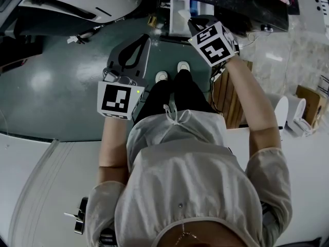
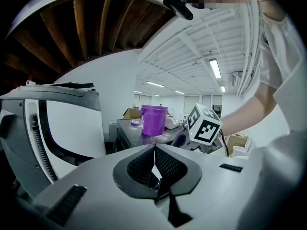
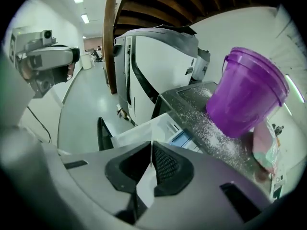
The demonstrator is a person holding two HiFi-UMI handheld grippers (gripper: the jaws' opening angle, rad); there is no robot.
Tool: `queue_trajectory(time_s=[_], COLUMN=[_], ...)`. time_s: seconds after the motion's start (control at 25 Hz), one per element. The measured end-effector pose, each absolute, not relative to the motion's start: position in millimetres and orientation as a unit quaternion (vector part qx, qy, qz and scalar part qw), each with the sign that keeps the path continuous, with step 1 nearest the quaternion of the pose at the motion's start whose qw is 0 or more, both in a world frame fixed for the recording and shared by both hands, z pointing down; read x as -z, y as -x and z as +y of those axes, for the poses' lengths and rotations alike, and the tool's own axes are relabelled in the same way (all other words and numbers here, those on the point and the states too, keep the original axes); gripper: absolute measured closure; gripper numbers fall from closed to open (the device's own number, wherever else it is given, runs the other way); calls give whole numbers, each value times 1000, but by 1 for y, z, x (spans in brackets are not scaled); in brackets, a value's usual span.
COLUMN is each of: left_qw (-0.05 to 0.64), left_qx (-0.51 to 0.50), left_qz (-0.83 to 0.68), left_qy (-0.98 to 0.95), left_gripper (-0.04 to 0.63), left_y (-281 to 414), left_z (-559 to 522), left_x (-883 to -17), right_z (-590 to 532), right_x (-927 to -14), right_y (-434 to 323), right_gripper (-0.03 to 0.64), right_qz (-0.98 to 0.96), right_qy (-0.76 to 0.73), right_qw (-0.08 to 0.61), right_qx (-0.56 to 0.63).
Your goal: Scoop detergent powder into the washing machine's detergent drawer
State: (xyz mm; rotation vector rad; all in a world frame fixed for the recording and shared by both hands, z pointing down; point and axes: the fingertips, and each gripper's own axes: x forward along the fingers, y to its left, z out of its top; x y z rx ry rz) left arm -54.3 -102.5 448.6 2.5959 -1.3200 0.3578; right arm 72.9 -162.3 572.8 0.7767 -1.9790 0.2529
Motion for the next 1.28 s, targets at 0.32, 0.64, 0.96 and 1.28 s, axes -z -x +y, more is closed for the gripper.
queue_trajectory(time_s=[0.32,0.64,0.96,1.28], left_qw=[90,86,79,69], left_qx=[-107,-103,-99,-93], left_qz=[-448,-449,-447,-442], left_qy=[-883,-883,-886,-889], left_gripper=[574,574,574,574], left_y=[56,59,57,53], left_z=[-99,-97,-98,-97], left_x=[-446,-440,-431,-419], right_z=[-167,-172,-173,-168], right_x=[-565,-545,-521,-496], right_y=[-76,-72,-65,-60], right_gripper=[601,601,601,601], right_qz=[-791,-774,-753,-721], right_qy=[-310,-308,-303,-280], right_qw=[527,536,539,546], right_qx=[27,139,227,323])
